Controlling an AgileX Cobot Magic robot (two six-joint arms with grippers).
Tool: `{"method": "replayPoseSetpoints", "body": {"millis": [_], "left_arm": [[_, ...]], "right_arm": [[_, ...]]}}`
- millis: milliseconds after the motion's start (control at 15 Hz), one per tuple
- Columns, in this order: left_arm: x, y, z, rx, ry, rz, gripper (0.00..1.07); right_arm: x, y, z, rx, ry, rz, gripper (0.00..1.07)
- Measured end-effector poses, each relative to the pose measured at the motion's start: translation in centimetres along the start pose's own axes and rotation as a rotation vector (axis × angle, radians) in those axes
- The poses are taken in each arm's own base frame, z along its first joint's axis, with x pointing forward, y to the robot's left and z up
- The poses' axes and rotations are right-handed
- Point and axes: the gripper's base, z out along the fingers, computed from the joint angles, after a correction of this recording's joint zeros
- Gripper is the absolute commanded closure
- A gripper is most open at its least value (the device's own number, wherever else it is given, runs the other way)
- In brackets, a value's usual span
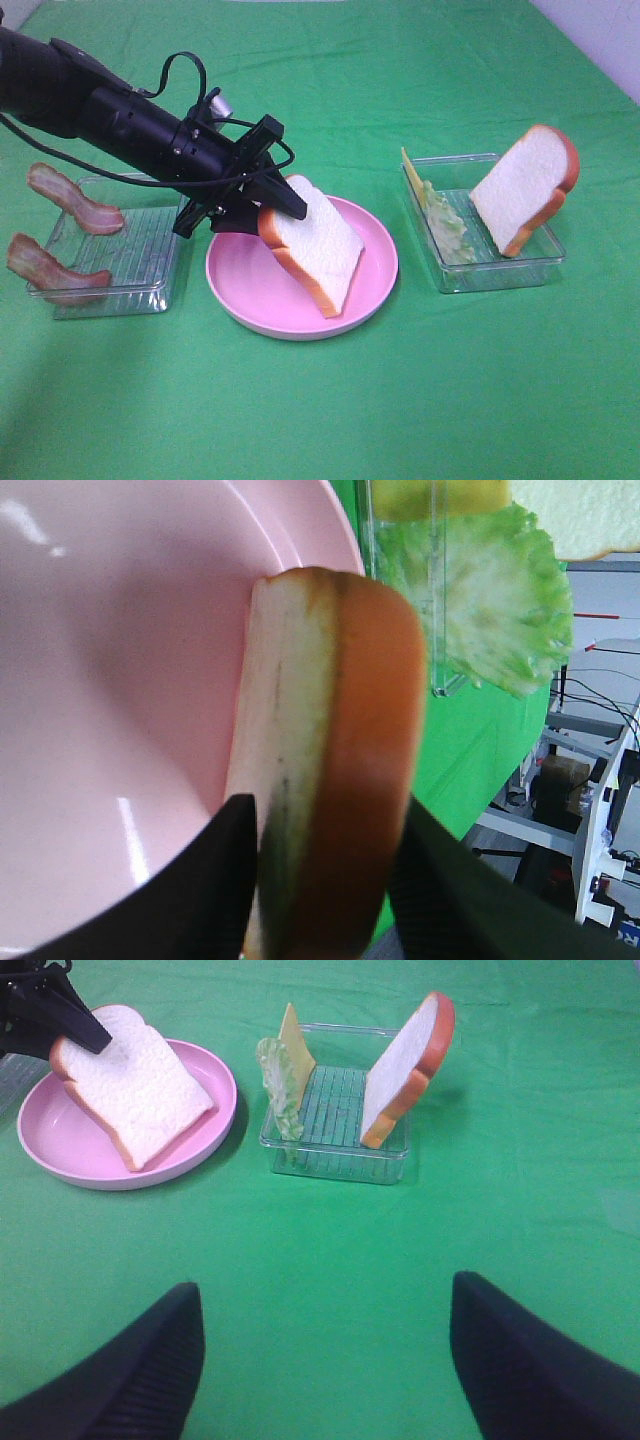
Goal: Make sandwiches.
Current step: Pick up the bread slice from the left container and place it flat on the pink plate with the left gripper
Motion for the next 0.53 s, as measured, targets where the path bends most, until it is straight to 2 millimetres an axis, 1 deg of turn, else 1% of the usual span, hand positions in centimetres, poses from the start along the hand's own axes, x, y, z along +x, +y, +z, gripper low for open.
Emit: {"method": "replayPoseSetpoints", "body": {"millis": [67, 200, 267, 400, 467, 533], "left_arm": [[0.04, -0.02, 0.0, 0.002, 0.004, 0.0, 0.51], [0.09, 0.07, 0.0, -0.007, 0.01, 0.009, 0.45], [0.17, 0.24, 0.0, -0.027, 0.019, 0.025, 0.44], [0.21, 0.41, -0.31, -0.113, 0.032, 0.117, 0.44], [0.2, 0.25, -0.46, -0.144, 0.026, 0.151, 0.44], [0.23, -0.41, -0.84, -0.196, 0.008, 0.222, 0.43]], "right_arm": [[0.0, 0.0, 0.0, 0.0, 0.0, 0.0, 0.4], [0.0, 0.0, 0.0, 0.0, 0.0, 0.0, 0.4], [0.0, 0.0, 0.0, 0.0, 0.0, 0.0, 0.4], [0.0, 0.0, 0.0, 0.0, 0.0, 0.0, 0.4], [0.0, 0.0, 0.0, 0.0, 0.0, 0.0, 0.4], [0.0, 0.0, 0.0, 0.0, 0.0, 0.0, 0.4]]}}
